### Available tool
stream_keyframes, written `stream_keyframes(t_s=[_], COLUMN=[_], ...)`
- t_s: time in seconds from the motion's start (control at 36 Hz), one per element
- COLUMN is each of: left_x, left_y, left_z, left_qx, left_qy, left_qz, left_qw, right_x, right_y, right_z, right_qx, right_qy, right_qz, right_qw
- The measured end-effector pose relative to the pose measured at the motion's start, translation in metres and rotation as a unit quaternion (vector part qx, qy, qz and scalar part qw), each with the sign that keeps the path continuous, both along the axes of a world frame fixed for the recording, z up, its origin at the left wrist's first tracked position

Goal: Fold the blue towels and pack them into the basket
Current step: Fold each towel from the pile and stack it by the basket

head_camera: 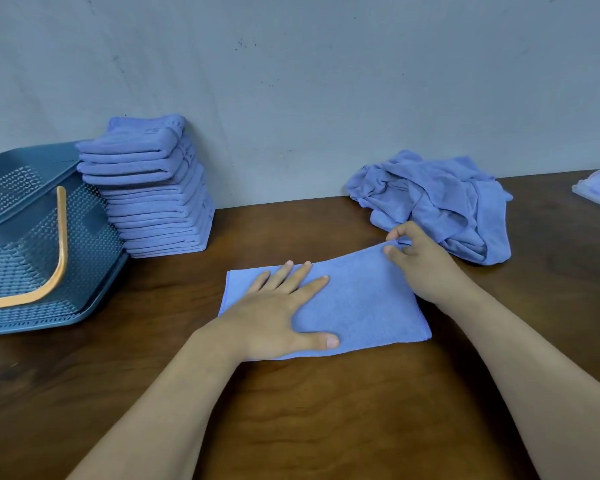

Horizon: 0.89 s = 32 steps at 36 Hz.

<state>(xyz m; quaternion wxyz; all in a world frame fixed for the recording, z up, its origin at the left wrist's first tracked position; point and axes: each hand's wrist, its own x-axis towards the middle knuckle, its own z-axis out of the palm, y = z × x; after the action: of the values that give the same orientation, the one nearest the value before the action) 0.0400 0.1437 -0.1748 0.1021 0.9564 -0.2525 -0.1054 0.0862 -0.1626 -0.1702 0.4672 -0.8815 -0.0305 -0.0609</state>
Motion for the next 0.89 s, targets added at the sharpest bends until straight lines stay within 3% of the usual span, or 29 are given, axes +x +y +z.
stream_keyframes(t_s=[0.19, 0.28, 0.42, 0.56, 0.69, 0.89], left_x=[0.001, 0.001, 0.0, 0.003, 0.005, 0.001], left_y=[-0.002, -0.003, -0.003, 0.005, 0.007, -0.003], left_z=[-0.002, -0.003, -0.003, -0.002, -0.003, -0.004], left_qx=[-0.003, -0.004, -0.014, -0.054, -0.033, -0.003], left_qy=[-0.013, -0.015, -0.023, -0.012, -0.025, -0.044], left_qz=[0.011, 0.013, 0.014, 0.022, 0.011, 0.019], left_qw=[1.0, 1.0, 1.0, 0.998, 0.999, 0.999], right_x=[-0.032, -0.055, -0.066, -0.058, -0.056, -0.066], right_y=[-0.005, -0.006, 0.012, -0.003, -0.012, 0.003], right_z=[0.013, 0.008, -0.005, 0.004, 0.005, 0.019], right_qx=[0.112, 0.102, 0.041, -0.001, -0.044, -0.015], right_qy=[0.093, 0.124, 0.065, 0.065, 0.077, 0.095], right_qz=[0.078, 0.116, 0.026, -0.001, 0.005, 0.031], right_qw=[0.986, 0.98, 0.997, 0.998, 0.996, 0.995])
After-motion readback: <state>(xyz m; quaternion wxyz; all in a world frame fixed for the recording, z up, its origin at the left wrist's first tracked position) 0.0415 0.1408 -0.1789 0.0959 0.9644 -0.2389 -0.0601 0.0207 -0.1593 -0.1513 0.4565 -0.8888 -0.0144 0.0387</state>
